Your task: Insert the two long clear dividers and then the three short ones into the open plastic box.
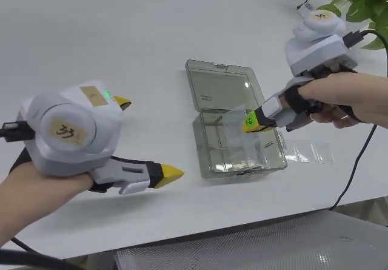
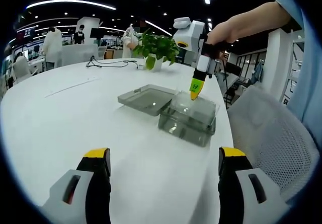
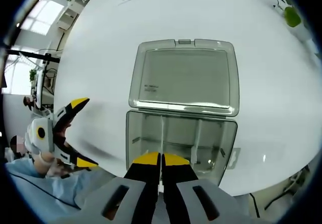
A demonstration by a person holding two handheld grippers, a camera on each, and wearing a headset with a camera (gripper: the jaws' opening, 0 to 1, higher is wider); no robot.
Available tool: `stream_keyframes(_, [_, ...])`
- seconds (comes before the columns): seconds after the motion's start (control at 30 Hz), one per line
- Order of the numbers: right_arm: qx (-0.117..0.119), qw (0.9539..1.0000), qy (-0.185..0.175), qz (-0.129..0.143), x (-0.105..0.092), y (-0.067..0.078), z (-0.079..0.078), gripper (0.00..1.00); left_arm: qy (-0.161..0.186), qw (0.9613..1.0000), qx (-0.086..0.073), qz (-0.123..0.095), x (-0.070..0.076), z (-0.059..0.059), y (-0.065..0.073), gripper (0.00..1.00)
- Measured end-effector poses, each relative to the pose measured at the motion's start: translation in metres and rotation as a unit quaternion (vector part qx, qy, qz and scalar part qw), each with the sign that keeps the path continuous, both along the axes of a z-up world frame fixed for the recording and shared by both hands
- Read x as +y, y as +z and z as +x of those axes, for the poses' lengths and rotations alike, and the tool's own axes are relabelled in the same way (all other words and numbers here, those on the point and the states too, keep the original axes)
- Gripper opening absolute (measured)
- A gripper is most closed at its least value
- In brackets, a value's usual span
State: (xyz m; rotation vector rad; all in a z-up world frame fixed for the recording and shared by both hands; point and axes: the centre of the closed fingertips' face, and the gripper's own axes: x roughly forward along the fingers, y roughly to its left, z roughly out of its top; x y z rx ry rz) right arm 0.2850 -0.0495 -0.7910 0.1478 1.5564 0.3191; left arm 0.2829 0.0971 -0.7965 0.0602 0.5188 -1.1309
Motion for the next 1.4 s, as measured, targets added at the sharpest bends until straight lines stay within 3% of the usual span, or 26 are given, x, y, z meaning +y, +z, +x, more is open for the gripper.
stream_keyframes(0.37, [0.004, 1.0, -0.002, -0.002, -0.001, -0.005, 0.004, 0.02, 0.004, 1.0, 0.003, -0.003, 0.002, 0.0, 0.0, 0.9])
stream_keyframes(1.4, [0.009, 0.9999, 0.006, -0.012, 0.011, -0.006, -0.004, 0.02, 0.003, 1.0, 0.007, -0.006, 0.004, -0.002, -0.003, 0.89])
